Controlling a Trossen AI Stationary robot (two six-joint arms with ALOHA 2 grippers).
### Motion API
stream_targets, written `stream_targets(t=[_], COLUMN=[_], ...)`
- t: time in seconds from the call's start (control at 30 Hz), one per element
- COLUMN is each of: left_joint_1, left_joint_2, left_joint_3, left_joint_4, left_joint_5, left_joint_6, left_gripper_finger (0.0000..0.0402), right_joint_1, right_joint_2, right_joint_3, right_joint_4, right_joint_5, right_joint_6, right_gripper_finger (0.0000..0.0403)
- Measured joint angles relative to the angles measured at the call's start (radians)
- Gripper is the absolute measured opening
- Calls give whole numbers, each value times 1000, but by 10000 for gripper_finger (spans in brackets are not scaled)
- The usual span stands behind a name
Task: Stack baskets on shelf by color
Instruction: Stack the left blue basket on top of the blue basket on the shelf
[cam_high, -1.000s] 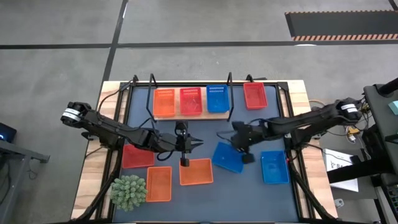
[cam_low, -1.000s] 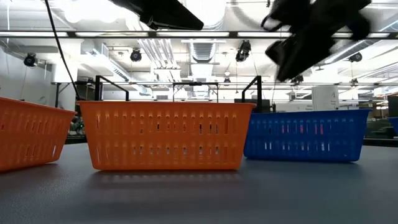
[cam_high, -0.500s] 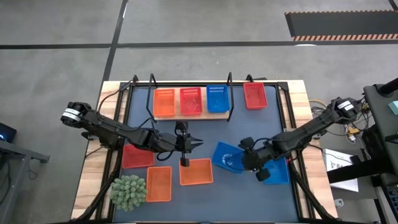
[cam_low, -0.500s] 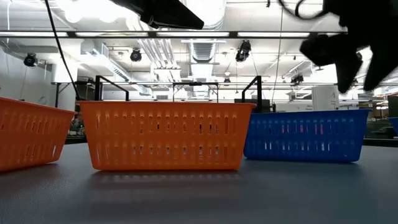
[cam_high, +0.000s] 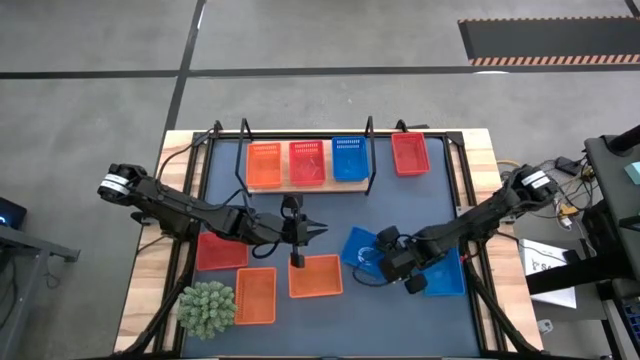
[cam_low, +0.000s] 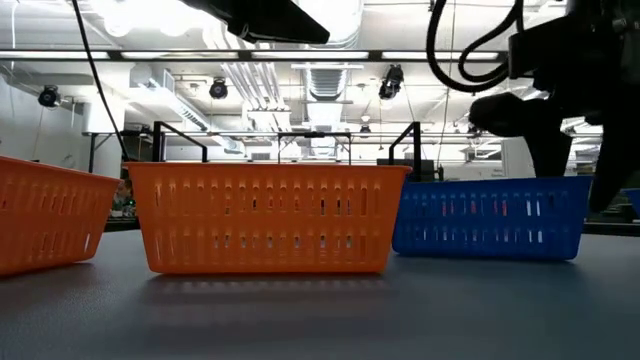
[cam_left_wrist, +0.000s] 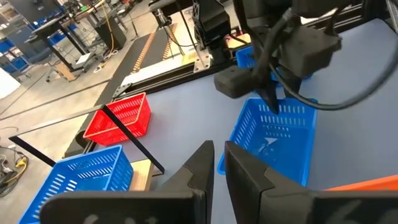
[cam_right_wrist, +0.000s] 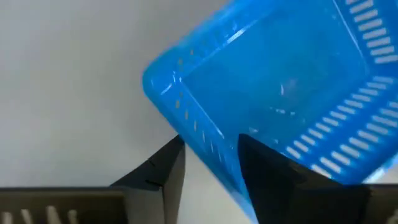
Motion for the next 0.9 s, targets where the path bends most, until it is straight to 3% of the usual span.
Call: stream_targets(t=[0.33,0.63,0.9], left_joint_1=[0,0,-2], left_joint_2=[-5,-93,-244], left_joint_3=[5,1,0], left_joint_4=[0,-3,-5], left_joint_5=[-11,-180,-216], left_joint_6=[89,153,193], left_gripper_finger=[22,22,22], right_joint_1=[0,0,-38], right_joint_2=[109,115,120], right_joint_3=[117,299,500], right_joint_4=[-17,-166,-252], right_joint_5=[-40,-13,181], right_joint_6=[-63,80,111], right_gripper_finger=[17,9,9])
